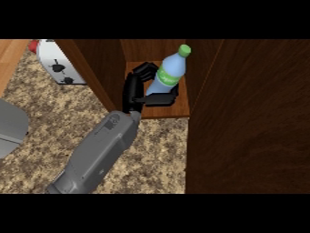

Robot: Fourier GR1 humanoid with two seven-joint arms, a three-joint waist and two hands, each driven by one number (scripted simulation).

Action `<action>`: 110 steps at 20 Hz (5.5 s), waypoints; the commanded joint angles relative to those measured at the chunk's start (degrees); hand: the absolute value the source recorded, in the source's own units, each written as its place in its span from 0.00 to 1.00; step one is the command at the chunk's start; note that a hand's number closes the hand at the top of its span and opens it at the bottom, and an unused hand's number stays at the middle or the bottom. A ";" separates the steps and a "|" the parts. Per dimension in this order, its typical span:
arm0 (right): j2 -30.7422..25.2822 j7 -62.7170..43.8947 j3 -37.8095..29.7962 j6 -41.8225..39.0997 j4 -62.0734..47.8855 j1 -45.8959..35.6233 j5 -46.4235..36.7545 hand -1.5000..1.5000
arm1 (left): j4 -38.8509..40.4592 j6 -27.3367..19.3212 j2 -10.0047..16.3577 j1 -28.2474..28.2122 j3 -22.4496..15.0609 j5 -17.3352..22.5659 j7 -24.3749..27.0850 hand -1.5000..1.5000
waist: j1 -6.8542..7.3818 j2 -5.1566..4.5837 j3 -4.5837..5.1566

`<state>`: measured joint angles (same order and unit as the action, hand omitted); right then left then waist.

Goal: Pick up the bottled water, place it into the cabinet and close the cabinet

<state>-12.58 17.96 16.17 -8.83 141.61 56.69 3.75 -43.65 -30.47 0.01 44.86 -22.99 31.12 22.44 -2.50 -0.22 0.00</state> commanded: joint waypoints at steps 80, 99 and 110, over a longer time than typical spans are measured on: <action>0.35 -2.60 3.50 -4.41 4.11 1.32 -3.96 0.00 | -29.71 16.89 5.89 -21.43 -8.56 2.84 7.73 0.00 | 3.06 0.76 0.02; -15.03 -2.64 14.14 -14.40 13.24 0.56 -15.30 1.00 | -55.46 20.31 22.79 -48.59 -3.41 8.22 7.15 0.00 | 2.86 0.99 0.32; -19.90 -10.02 26.16 -16.28 10.45 -9.78 -18.48 1.00 | -61.81 27.08 30.23 -57.25 3.80 15.76 6.03 0.00 | 5.36 1.46 0.80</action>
<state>-30.73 14.28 36.03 -23.26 143.22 50.22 -3.42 -103.55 -6.11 27.44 -9.43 -21.25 44.91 28.54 1.88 1.07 0.59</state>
